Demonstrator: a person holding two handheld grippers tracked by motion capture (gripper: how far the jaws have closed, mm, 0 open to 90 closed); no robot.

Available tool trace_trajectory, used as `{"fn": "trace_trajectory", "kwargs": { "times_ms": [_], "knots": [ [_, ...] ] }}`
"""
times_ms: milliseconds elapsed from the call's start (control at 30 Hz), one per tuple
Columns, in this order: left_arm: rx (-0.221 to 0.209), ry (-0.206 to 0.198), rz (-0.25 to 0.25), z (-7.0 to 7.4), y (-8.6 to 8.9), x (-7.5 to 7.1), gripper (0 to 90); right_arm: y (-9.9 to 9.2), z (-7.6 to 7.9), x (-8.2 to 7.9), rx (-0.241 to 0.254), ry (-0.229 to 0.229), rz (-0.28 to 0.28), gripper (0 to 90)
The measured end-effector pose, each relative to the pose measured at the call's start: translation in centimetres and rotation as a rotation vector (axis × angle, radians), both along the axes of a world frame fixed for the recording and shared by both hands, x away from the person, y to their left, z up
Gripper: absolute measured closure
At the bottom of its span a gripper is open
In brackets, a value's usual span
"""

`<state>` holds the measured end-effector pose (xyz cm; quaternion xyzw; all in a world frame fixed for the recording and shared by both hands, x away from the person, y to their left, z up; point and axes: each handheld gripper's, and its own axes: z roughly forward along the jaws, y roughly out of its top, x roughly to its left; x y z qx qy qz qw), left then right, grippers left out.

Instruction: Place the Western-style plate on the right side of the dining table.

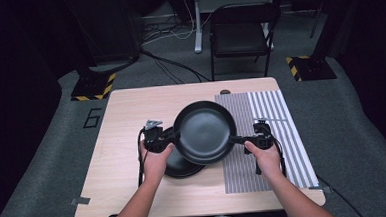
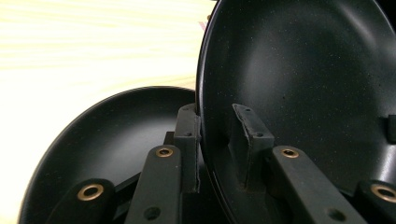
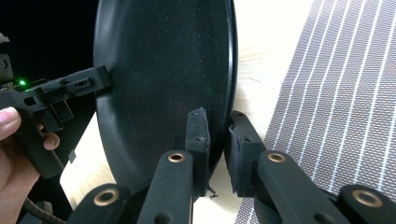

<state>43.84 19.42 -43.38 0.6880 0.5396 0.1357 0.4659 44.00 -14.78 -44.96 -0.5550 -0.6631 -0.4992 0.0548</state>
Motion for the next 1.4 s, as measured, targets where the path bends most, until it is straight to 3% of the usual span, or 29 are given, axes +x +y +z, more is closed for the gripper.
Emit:
{"fn": "trace_trajectory", "kwargs": {
  "times_ms": [900,1400],
  "knots": [
    [-0.018,-0.007,-0.099,-0.3,-3.9,0.9,71.4,-4.3,0.8,-1.2,0.020,-0.001,-0.115,81.0],
    [-0.034,0.000,-0.136,-0.5,-5.5,1.5,71.3,-5.7,0.9,-1.9,0.017,-0.004,-0.159,81.0]
  ]
}}
